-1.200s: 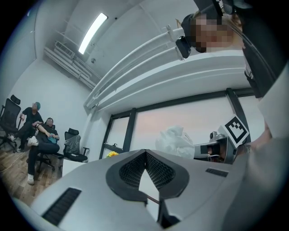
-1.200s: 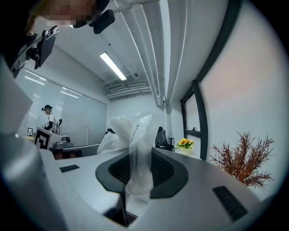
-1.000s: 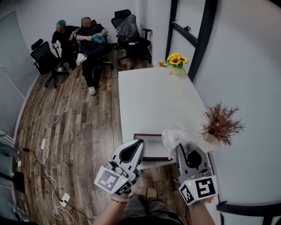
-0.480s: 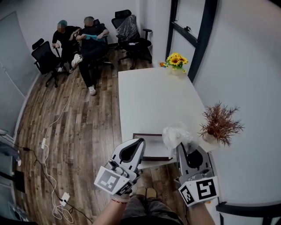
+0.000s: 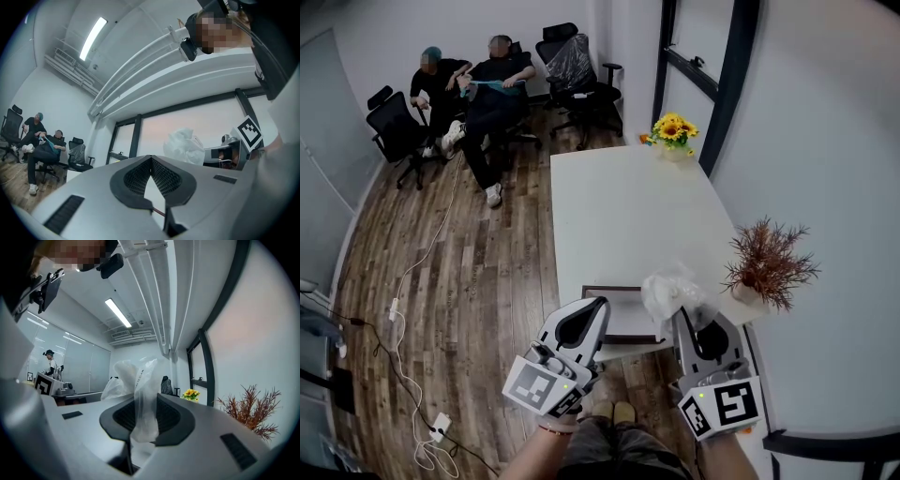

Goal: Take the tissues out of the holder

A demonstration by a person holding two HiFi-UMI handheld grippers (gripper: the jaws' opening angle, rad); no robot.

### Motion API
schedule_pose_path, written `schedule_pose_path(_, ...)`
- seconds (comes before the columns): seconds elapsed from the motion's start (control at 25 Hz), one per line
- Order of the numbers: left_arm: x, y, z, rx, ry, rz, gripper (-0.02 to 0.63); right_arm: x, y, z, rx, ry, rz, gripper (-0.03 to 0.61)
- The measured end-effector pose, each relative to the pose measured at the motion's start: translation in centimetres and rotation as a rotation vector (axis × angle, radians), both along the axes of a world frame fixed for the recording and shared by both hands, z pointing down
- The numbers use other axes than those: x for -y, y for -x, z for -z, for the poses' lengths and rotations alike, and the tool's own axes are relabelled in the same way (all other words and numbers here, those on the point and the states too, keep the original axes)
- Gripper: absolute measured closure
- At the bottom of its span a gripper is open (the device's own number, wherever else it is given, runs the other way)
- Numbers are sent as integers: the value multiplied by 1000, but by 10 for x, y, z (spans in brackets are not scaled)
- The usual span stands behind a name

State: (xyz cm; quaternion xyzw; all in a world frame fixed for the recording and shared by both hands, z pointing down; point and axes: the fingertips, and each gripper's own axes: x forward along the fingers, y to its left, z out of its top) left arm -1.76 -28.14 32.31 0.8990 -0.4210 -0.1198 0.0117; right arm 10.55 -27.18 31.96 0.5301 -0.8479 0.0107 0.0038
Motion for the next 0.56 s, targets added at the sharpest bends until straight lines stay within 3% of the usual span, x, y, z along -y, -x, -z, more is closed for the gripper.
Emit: schedule_pose_path(0.56,9,5,-11,5,33,-4,606,8,9,-12,-19,29,13,502)
